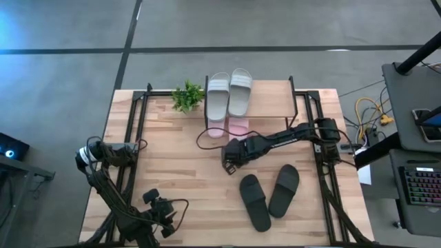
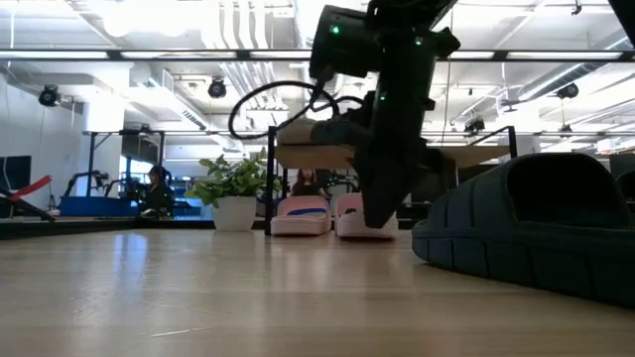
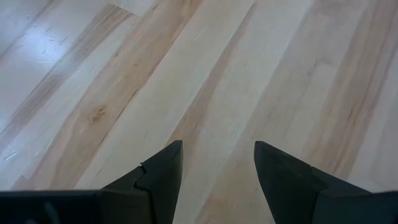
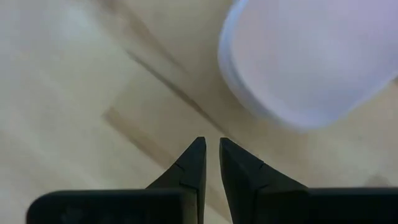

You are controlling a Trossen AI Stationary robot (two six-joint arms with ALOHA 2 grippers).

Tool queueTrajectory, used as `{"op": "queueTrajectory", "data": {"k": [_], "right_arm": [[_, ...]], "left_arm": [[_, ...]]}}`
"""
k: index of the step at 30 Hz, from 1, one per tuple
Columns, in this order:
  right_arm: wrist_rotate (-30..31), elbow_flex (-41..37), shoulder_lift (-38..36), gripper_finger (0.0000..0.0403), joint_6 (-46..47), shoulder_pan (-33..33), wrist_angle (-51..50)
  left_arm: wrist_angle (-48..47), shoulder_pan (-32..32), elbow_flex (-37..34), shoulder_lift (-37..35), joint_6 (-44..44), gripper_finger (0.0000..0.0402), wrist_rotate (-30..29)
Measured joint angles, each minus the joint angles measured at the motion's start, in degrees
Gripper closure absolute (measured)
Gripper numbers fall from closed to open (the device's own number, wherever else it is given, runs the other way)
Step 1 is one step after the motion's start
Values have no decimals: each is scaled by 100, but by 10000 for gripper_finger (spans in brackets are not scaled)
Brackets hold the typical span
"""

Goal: Pick and place slides into the shelf
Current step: Put the pink slides under the shelf

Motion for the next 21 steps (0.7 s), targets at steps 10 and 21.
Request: {"op": "queueTrajectory", "data": {"k": [10, 21], "right_arm": [[717, -35, 125, 365, -486, -442, -257], [906, -11, 125, 365, -813, -877, -87]], "left_arm": [[-1, 0, 0, 0, -3, 217, -2], [-1, 0, 0, 0, -5, 217, -2]]}}
